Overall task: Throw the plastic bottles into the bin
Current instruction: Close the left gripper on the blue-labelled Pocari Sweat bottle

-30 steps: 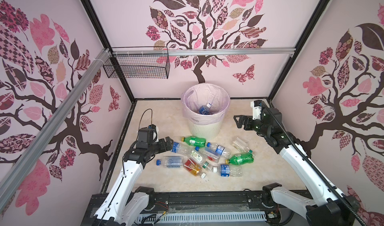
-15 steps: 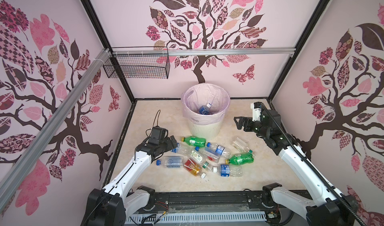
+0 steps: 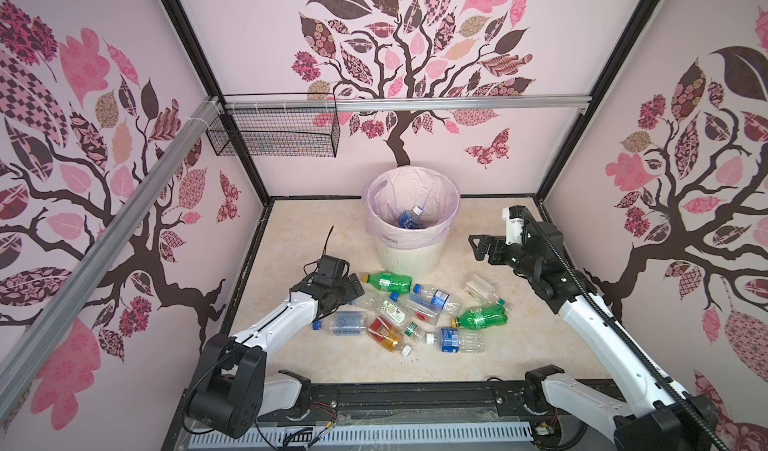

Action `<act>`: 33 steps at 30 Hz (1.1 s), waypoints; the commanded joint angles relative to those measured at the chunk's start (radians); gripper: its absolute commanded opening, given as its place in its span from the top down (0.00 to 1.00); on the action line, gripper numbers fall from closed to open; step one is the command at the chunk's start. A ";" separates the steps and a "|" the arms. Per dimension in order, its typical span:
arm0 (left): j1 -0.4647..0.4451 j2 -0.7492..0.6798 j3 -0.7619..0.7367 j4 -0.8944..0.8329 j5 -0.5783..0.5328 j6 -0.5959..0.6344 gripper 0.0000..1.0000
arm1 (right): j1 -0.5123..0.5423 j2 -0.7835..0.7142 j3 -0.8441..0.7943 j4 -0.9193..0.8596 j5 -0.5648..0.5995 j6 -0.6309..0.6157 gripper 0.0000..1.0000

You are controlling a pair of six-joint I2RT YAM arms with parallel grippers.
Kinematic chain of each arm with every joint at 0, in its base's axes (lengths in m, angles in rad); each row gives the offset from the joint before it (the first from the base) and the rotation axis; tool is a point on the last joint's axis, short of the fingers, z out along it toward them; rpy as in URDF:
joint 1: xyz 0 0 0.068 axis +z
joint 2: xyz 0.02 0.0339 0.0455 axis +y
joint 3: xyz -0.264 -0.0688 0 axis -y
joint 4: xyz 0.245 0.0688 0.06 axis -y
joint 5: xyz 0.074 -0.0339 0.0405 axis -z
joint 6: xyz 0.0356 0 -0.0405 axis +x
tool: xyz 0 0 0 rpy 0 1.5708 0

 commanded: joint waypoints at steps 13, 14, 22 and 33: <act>0.000 0.188 0.026 0.116 0.027 0.001 0.13 | -0.005 -0.043 -0.023 0.002 -0.002 -0.007 0.01; 0.002 0.192 0.030 0.116 0.025 0.003 0.14 | -0.005 -0.045 -0.023 0.002 0.000 -0.008 0.01; 0.044 0.218 0.074 0.093 0.038 0.053 0.32 | -0.005 -0.050 -0.029 0.003 -0.005 -0.002 0.01; 0.126 0.150 0.100 0.037 0.074 0.139 0.41 | -0.005 -0.050 -0.042 0.003 -0.008 0.000 0.01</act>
